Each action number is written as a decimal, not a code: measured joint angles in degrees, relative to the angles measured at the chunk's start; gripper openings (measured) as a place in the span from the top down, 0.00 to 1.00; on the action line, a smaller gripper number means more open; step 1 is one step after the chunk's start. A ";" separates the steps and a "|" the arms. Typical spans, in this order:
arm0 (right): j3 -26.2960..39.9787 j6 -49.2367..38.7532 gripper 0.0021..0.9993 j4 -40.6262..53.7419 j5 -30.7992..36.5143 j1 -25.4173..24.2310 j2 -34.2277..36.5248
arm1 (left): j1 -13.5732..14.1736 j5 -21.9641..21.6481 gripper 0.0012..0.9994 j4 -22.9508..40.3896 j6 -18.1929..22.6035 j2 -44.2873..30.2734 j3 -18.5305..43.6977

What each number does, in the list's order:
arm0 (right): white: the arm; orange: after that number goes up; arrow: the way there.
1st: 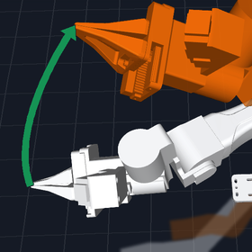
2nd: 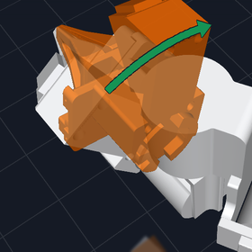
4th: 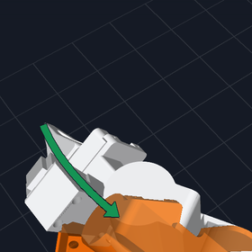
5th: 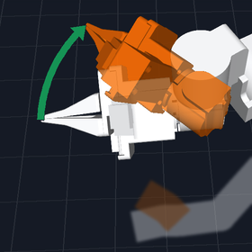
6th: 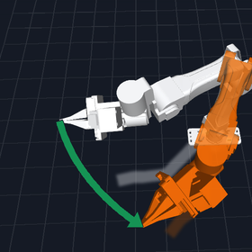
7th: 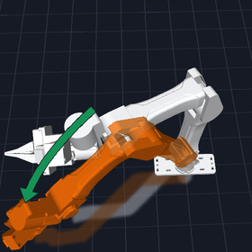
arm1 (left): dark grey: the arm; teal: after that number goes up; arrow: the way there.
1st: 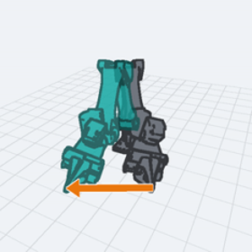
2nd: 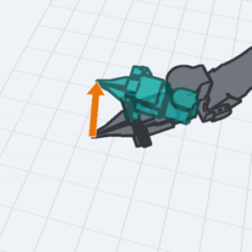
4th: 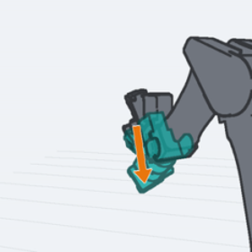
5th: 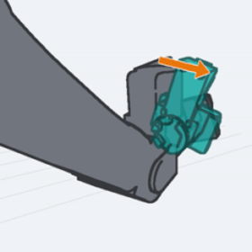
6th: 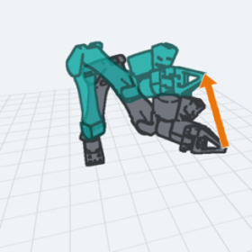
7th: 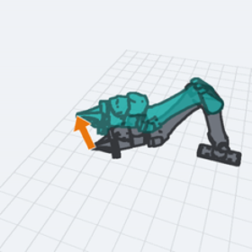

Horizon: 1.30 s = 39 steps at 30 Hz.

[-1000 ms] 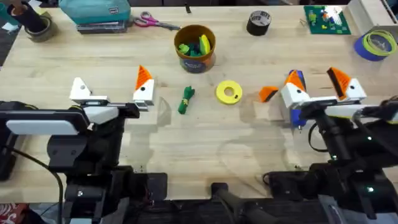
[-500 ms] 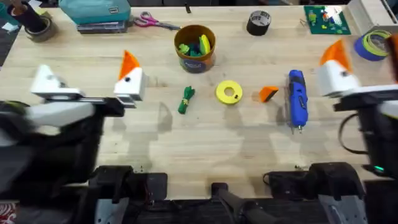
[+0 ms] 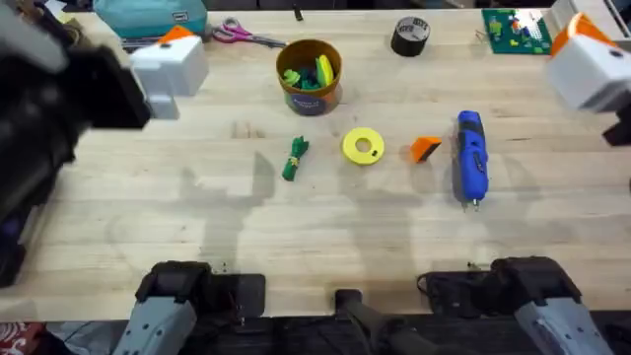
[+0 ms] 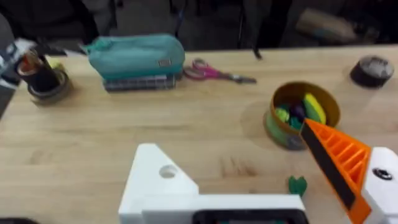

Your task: Pick up the gripper from the table and insert it into the empty holder that is missing its gripper. Then pick up a screw, insert it into the mounting hole, and use the screwdriver to tighten it. Finally, clean up the table by picking up the vegetable and placing it into the bucket.

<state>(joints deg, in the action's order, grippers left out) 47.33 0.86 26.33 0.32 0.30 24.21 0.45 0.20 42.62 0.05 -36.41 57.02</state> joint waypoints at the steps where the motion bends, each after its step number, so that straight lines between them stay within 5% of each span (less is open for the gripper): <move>1: 2.21 0.00 0.00 2.59 0.00 0.00 2.51 | 0.00 0.01 0.01 1.49 -0.02 -2.11 1.63; 12: 21.16 0.00 0.00 28.60 -0.20 0.00 28.54 | 0.00 0.01 0.01 15.96 0.00 -22.72 12.75; 21: 23.33 -0.02 0.00 37.67 -0.20 0.00 43.27 | 0.00 0.02 0.01 21.61 0.00 -31.24 13.10; 39: 23.35 -0.02 0.00 37.99 -0.20 0.00 44.41 | 1.61 0.58 0.01 25.69 -0.04 -36.84 13.33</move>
<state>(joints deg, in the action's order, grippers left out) 70.67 0.84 64.31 0.12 0.30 68.62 2.06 0.78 68.31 0.01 -73.25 70.35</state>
